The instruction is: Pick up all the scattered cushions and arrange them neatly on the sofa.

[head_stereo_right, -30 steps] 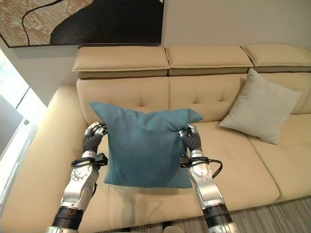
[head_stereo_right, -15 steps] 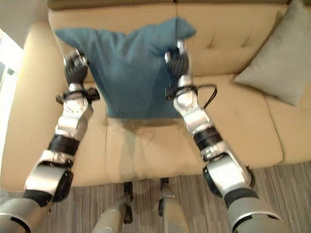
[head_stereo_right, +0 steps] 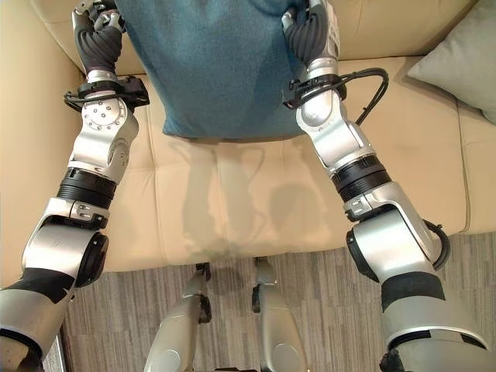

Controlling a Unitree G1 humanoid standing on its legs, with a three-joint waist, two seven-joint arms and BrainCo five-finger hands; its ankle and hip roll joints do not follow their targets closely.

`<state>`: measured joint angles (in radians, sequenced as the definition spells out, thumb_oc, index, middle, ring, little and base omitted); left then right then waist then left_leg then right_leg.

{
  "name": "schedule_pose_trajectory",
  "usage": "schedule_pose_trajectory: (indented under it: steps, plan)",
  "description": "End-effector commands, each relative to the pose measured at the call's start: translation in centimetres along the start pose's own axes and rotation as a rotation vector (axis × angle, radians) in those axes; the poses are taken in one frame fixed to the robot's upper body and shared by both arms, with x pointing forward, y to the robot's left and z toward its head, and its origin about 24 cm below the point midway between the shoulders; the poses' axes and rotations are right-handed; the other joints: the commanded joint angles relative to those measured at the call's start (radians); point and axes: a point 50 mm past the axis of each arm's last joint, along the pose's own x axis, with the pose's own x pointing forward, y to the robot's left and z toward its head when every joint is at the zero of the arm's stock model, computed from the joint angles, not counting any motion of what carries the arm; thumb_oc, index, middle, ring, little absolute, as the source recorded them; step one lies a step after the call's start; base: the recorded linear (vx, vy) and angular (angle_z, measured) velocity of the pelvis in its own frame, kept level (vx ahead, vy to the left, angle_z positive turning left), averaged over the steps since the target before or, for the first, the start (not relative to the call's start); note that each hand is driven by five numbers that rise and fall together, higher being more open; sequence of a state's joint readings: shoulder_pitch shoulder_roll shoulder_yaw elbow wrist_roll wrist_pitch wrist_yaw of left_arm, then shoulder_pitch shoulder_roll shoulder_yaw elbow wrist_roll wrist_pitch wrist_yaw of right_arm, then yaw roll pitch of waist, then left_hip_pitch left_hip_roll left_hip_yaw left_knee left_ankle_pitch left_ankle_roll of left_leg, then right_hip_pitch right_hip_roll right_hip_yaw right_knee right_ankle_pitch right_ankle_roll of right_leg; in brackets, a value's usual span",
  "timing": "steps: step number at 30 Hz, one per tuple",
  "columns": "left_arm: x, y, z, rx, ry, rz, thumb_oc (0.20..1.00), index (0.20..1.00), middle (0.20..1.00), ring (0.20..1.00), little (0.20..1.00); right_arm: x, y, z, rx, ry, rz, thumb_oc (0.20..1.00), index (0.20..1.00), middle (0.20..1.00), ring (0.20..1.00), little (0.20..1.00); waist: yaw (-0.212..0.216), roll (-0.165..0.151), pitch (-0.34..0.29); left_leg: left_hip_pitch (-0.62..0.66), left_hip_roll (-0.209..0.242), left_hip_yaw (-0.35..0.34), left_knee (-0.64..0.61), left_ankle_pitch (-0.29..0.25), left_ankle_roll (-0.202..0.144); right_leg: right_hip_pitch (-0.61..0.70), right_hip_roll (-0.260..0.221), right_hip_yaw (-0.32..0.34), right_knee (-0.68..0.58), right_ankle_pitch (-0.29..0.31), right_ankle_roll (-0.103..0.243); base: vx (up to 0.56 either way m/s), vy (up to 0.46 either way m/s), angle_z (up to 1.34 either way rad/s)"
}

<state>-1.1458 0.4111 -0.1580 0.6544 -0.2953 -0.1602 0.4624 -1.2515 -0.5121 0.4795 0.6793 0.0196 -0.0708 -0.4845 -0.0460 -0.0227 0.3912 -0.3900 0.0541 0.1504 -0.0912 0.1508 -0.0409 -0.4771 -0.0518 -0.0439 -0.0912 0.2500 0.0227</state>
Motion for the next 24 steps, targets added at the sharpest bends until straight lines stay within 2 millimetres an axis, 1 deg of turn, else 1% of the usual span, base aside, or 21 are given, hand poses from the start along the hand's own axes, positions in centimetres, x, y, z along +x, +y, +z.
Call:
schedule_pose_trajectory:
  steps: [1,2,5,7,9,10,11,12,13,14,16,17,18,19,20,21,22,23,24]
  plan:
    - [2.1,-1.2,6.4,-0.012,-0.245,-0.063,1.000,1.000,1.000,1.000,1.000,2.3,-0.3,6.5,0.082,-0.225,-0.008,1.000,1.000,1.000,1.000,1.000,-0.001,0.020,0.030,0.054,-0.019,-0.040,0.004,-0.060,-0.065,0.150,-0.013,-0.019,0.004,-0.101,0.064,0.00,0.000,0.00]
    - [2.2,-0.9,6.3,-0.004,-0.241,-0.056,1.000,1.000,1.000,1.000,1.000,2.4,-0.4,6.3,0.068,-0.223,-0.009,1.000,1.000,1.000,1.000,1.000,-0.001,0.021,0.035,0.057,-0.019,-0.040,0.004,-0.059,-0.066,0.151,-0.013,-0.020,0.004,-0.101,0.064,0.00,0.000,0.00]
    - [2.9,0.5,5.8,0.022,-0.208,-0.022,1.000,1.000,1.000,1.000,1.000,3.4,-2.1,5.9,-0.043,-0.216,-0.024,1.000,1.000,1.000,1.000,1.000,-0.001,0.020,0.052,0.075,-0.016,-0.040,0.004,-0.066,-0.066,0.168,-0.012,-0.024,0.004,-0.107,0.064,0.00,-0.011,0.00]
    - [3.6,1.5,6.1,0.065,-0.200,-0.012,1.000,1.000,1.000,1.000,1.000,4.2,-3.1,5.6,-0.132,-0.204,-0.037,1.000,1.000,1.000,1.000,1.000,0.000,0.021,0.058,0.083,-0.015,-0.038,0.004,-0.067,-0.066,0.175,-0.010,-0.024,0.004,-0.106,0.063,0.00,0.000,0.00]
    - [4.2,2.8,6.5,0.104,-0.198,0.014,1.000,1.000,1.000,1.000,1.000,5.0,-4.8,5.4,-0.210,-0.180,-0.076,1.000,1.000,1.000,1.000,1.000,0.001,0.022,0.065,0.086,-0.015,-0.037,0.004,-0.061,-0.065,0.180,-0.010,-0.029,0.004,-0.102,0.061,-0.03,-0.027,-0.01]
    - [4.5,4.7,5.9,0.101,-0.159,0.086,1.000,1.000,1.000,1.000,1.000,5.5,-7.0,3.9,-0.270,-0.104,-0.139,1.000,1.000,1.000,1.000,1.000,0.006,0.025,0.068,0.099,-0.015,-0.038,0.004,-0.069,-0.065,0.193,-0.008,-0.032,0.004,-0.110,0.060,-0.04,-0.029,0.02]
    - [4.5,5.2,5.7,0.108,-0.155,0.099,1.000,1.000,1.000,1.000,1.000,5.5,-7.7,3.3,-0.293,-0.081,-0.153,1.000,1.000,1.000,1.000,1.000,0.007,0.026,0.067,0.097,-0.016,-0.037,0.004,-0.062,-0.064,0.189,-0.009,-0.034,0.004,-0.104,0.059,-0.01,-0.029,0.04]
    - [4.2,6.3,5.1,0.126,-0.144,0.119,1.000,1.000,1.000,1.000,1.000,5.2,-9.4,1.7,-0.343,-0.031,-0.177,1.000,1.000,1.000,1.000,1.000,0.008,0.027,0.063,0.103,-0.017,-0.035,0.004,-0.065,-0.064,0.195,-0.009,-0.036,0.004,-0.107,0.058,-0.02,-0.017,0.04]
    - [3.9,7.0,4.5,0.136,-0.131,0.126,1.000,1.000,1.000,1.000,1.000,4.9,-10.1,1.0,-0.350,-0.013,-0.188,1.000,1.000,1.000,1.000,1.000,0.009,0.028,0.060,0.108,-0.017,-0.034,0.004,-0.067,-0.064,0.200,-0.008,-0.037,0.004,-0.109,0.057,0.02,-0.019,0.04]
    - [3.5,7.7,3.7,0.156,-0.114,0.131,1.000,1.000,1.000,1.000,1.000,4.3,-10.8,-0.3,-0.355,0.021,-0.195,1.000,1.000,1.000,1.000,1.000,0.008,0.029,0.055,0.115,-0.018,-0.033,0.004,-0.071,-0.063,0.206,-0.007,-0.037,0.004,-0.112,0.056,0.03,-0.023,0.06]
    - [2.0,8.7,1.9,0.190,-0.082,0.107,1.000,1.000,1.000,1.000,1.000,2.5,-11.9,-3.2,-0.354,0.089,-0.199,1.000,1.000,1.000,1.000,1.000,0.010,0.028,0.039,0.131,-0.018,-0.028,0.004,-0.078,-0.062,0.220,-0.007,-0.040,0.004,-0.117,0.053,0.05,-0.036,0.11]
    - [0.8,9.4,0.7,0.224,-0.059,0.082,1.000,1.000,1.000,1.000,1.000,0.9,-12.2,-5.1,-0.351,0.125,-0.178,1.000,1.000,1.000,1.000,1.000,0.011,0.027,0.022,0.145,-0.019,-0.025,0.004,-0.083,-0.061,0.231,-0.005,-0.043,0.004,-0.121,0.053,0.06,-0.043,0.17]
    - [-0.6,9.9,-0.4,0.237,-0.038,0.064,1.000,1.000,1.000,1.000,1.000,-0.4,-12.5,-6.4,-0.367,0.152,-0.154,1.000,1.000,1.000,1.000,1.000,0.013,0.025,0.010,0.157,-0.019,-0.023,0.004,-0.087,-0.059,0.240,-0.004,-0.044,0.004,-0.125,0.051,0.10,-0.057,0.14]
    - [-3.0,11.2,-2.5,0.246,0.021,0.056,1.000,1.000,1.000,1.000,1.000,-3.0,-12.7,-8.6,-0.345,0.201,-0.123,1.000,1.000,1.000,1.000,1.000,0.012,0.023,-0.009,0.176,-0.020,-0.019,0.004,-0.093,-0.055,0.257,-0.002,-0.045,0.004,-0.131,0.051,0.11,-0.056,0.10]
    - [-5.1,11.9,-3.9,0.254,0.063,0.042,1.000,1.000,1.000,1.000,1.000,-5.3,-13.1,-10.2,-0.331,0.246,-0.105,1.000,1.000,1.000,1.000,1.000,0.014,0.020,-0.029,0.192,-0.020,-0.017,0.004,-0.098,-0.053,0.271,0.000,-0.047,0.004,-0.138,0.051,0.11,-0.053,0.02]
    - [-6.2,12.5,-4.5,0.267,0.084,0.036,1.000,1.000,1.000,1.000,1.000,-6.7,-13.1,-11.2,-0.318,0.278,-0.089,1.000,1.000,1.000,1.000,1.000,0.014,0.021,-0.036,0.198,-0.021,-0.016,0.004,-0.100,-0.051,0.278,0.001,-0.048,0.004,-0.140,0.051,0.09,-0.039,0.02]
    - [-8.4,13.0,-5.5,0.285,0.125,0.011,1.000,1.000,1.000,1.000,1.000,-9.5,-12.6,-12.7,-0.299,0.333,-0.041,1.000,1.000,1.000,1.000,1.000,0.017,0.018,-0.059,0.213,-0.020,-0.015,0.004,-0.106,-0.049,0.292,0.002,-0.049,0.004,-0.145,0.052,0.09,-0.029,0.04]
    - [-10.1,13.7,-6.5,0.309,0.172,0.000,1.000,1.000,1.000,1.000,1.000,-11.2,-12.7,-13.4,-0.290,0.365,-0.023,1.000,1.000,1.000,1.000,1.000,0.018,0.019,-0.075,0.224,-0.020,-0.013,0.004,-0.108,-0.047,0.302,0.003,-0.049,0.004,-0.150,0.052,0.10,-0.020,0.00]
    - [-11.8,13.9,-7.6,0.311,0.228,-0.012,1.000,1.000,1.000,1.000,1.000,-13.2,-11.9,-14.3,-0.250,0.405,0.001,1.000,1.000,1.000,1.000,1.000,0.018,0.018,-0.091,0.234,-0.020,-0.011,0.004,-0.111,-0.045,0.313,0.006,-0.048,0.004,-0.154,0.052,0.10,-0.025,0.00]
